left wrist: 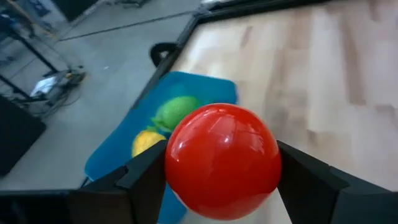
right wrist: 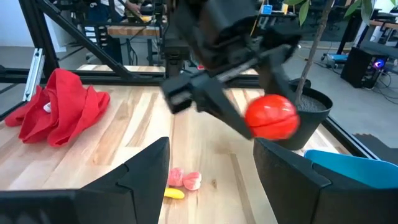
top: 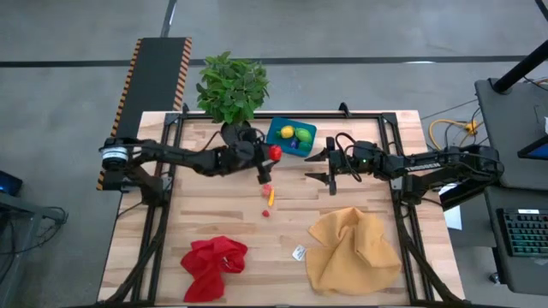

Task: Pick and placing Produce into tupperware
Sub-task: Put the orange tomato into the blue bin

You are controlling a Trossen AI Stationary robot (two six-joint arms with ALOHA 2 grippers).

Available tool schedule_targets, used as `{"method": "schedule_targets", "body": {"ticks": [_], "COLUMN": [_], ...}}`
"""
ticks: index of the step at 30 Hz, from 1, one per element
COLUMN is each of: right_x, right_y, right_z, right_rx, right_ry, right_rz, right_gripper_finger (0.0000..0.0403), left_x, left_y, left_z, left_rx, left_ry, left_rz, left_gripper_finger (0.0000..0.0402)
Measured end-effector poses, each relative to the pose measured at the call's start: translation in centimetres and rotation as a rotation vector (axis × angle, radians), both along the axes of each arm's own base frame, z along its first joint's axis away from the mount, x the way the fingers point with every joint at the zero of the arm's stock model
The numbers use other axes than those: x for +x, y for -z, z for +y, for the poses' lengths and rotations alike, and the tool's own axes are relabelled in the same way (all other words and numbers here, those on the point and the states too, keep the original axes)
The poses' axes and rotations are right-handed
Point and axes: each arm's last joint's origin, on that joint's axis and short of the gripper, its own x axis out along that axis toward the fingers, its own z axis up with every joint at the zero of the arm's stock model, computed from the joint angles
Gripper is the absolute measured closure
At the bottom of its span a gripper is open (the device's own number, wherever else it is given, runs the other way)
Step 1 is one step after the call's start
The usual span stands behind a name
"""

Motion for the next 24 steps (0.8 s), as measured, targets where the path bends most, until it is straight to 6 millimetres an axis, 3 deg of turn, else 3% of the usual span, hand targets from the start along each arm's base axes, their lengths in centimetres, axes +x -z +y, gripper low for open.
{"method": "schedule_targets", "body": {"ticks": [13,24], "right_x": [0.0,-0.1], "right_y": [0.0,0.4], "right_z": [0.0,0.0], "right_rx": [-0.007,0.001], "right_ry": [-0.001,-0.001], "right_rz": [0.004,0.041], "right_gripper_finger": [0.0177,0.0177], "left_x": [2.8,3.8], "left_y": [1.6,2.1], "left_z": [5.9,6.7], "left_rx": [-0.029,-0.008], "left_ry": [-0.134,-0.158], "left_rz": [0.109,0.154], "left_gripper_finger": [0.0162,0.0162]}}
